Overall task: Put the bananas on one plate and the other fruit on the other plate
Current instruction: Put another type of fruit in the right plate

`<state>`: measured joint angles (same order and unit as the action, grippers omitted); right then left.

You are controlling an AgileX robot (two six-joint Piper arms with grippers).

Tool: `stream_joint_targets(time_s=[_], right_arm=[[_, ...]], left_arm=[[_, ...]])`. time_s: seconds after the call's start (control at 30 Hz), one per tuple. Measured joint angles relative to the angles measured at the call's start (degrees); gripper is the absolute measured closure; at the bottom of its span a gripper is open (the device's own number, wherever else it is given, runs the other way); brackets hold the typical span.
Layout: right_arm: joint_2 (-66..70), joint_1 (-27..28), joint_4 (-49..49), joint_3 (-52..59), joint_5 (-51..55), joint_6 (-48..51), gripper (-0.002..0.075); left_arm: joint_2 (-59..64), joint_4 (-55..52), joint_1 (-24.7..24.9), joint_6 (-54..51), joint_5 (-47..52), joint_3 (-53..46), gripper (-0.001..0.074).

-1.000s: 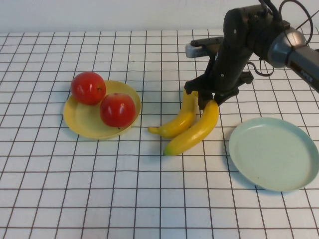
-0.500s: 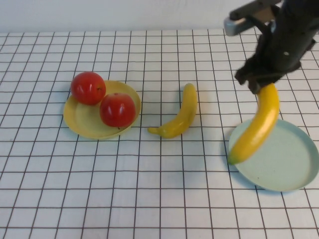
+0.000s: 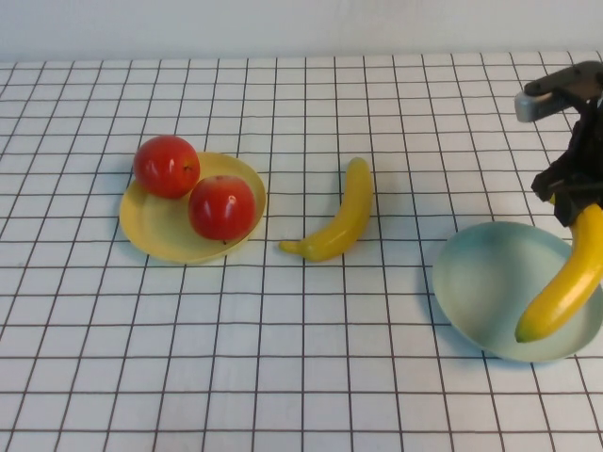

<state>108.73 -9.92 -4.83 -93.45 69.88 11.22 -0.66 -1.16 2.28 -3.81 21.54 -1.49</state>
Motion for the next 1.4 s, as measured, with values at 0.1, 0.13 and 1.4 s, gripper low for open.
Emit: stream_joint_targets(time_s=[0.1,0.13,1.4], right_arm=[[3.3,0.8,1.3,0.0,-0.4,1.5,0.0434],[4.2,0.9,1.9,0.0,-0.5,2.1,0.0434],[7.8,-14.4,12.0,-16.2,-0.5,-1.2,0.0471]], left_arm=[[0.0,0.0,0.0,0.0,0.0,0.0,0.0738],[0.0,0.0,0.0,0.0,0.0,0.0,0.0738],[0.0,0.0,0.0,0.0,0.0,0.0,0.0738]])
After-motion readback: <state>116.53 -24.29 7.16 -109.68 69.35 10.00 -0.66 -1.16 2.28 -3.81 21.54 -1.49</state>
